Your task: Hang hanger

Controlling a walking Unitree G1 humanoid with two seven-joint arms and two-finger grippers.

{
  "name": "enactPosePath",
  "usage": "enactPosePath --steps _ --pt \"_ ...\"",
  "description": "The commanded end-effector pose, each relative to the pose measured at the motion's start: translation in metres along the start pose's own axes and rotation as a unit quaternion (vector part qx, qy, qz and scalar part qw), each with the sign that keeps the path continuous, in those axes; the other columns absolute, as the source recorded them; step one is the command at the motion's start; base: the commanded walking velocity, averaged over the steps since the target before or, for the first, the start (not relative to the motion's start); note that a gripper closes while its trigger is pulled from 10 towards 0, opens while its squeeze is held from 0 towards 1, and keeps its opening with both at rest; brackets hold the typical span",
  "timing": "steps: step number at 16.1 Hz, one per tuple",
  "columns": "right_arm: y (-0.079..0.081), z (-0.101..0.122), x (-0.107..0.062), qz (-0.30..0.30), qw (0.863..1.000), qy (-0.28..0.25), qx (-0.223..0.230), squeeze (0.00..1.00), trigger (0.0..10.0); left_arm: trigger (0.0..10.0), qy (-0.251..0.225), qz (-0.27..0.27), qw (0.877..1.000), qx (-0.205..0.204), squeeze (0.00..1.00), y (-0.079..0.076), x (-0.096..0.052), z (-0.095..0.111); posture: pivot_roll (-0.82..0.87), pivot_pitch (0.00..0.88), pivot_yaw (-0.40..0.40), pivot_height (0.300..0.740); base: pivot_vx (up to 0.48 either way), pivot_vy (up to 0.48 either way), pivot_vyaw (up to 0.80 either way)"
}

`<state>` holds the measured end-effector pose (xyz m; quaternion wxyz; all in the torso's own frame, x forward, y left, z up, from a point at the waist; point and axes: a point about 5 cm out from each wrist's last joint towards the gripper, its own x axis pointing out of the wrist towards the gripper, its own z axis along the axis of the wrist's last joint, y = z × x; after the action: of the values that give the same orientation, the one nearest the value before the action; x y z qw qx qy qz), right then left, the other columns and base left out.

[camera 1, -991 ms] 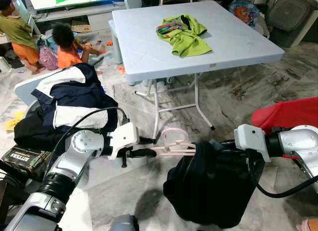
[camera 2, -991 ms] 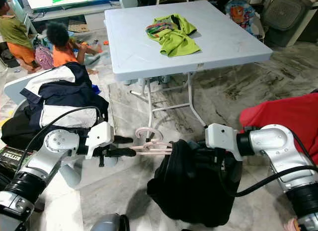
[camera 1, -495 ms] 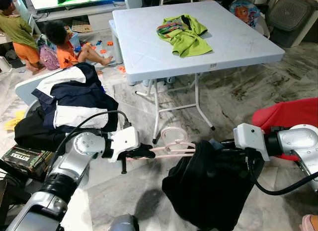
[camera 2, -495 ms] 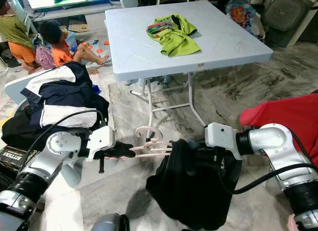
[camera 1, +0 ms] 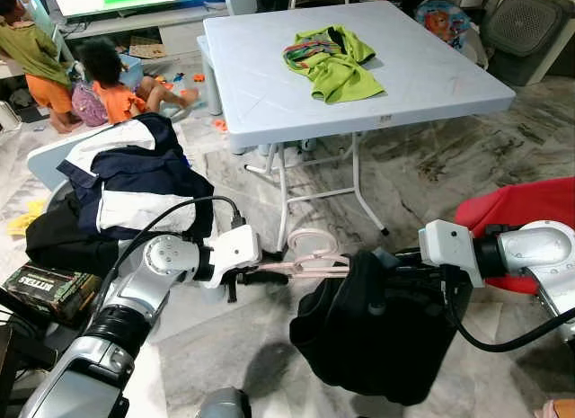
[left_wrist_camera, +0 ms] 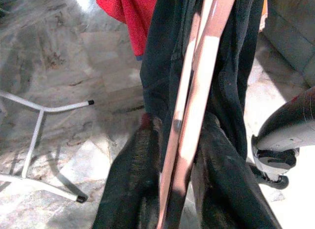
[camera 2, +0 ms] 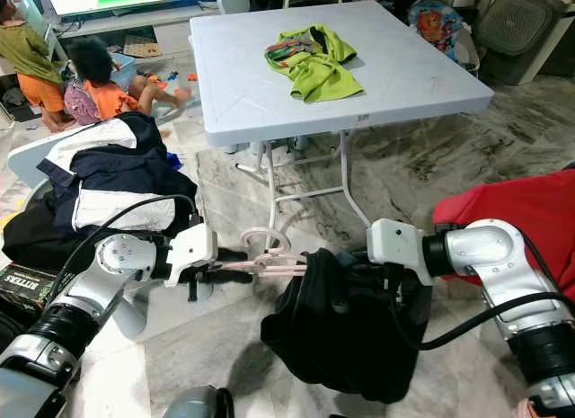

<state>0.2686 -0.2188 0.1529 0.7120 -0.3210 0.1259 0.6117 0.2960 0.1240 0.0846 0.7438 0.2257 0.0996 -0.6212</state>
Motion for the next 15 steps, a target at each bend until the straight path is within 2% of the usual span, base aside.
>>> enactPosePath --steps 1,9,10,11,12,13,15 --pt "-0.006 0.009 -0.002 0.002 1.000 -0.010 -0.022 0.00 10.0 0.0 0.004 -0.009 1.000 0.004 0.00 0.002 0.001 0.002 -0.09 0.000 0.003 0.740 0.000 0.000 0.00" --pt "-0.008 0.009 0.000 0.001 1.000 -0.014 -0.023 0.00 10.0 0.0 0.002 -0.003 1.000 0.006 0.00 0.003 0.002 0.000 -0.09 0.000 0.004 0.740 0.000 0.000 0.00" --pt "-0.007 0.008 0.002 0.008 1.000 -0.018 -0.003 0.00 10.0 0.0 -0.011 0.012 1.000 -0.001 0.00 0.004 0.003 0.000 -0.09 0.000 0.004 0.740 0.000 0.000 0.00" --pt "-0.007 0.007 0.003 0.016 0.999 -0.026 0.025 0.93 10.0 0.0 -0.021 0.027 0.999 -0.006 0.00 0.005 0.003 0.000 -0.09 0.000 0.004 0.740 0.000 0.000 0.00" --pt "-0.008 0.006 0.004 0.021 0.998 -0.037 0.048 1.00 10.0 0.0 -0.024 0.033 0.999 -0.009 0.00 0.004 0.004 -0.002 -0.09 0.000 0.004 0.740 0.000 0.000 0.00" --pt "-0.010 0.005 0.004 0.019 0.998 -0.034 0.054 1.00 10.0 0.0 -0.029 0.036 0.999 -0.016 0.00 0.000 0.005 -0.004 -0.09 0.000 0.004 0.740 0.000 0.000 0.00" --pt "-0.018 0.002 0.005 -0.009 0.999 -0.022 0.036 1.00 10.0 0.0 -0.038 0.042 0.998 -0.027 0.00 -0.004 0.007 -0.005 -0.08 0.000 0.002 0.740 0.000 0.000 0.00"
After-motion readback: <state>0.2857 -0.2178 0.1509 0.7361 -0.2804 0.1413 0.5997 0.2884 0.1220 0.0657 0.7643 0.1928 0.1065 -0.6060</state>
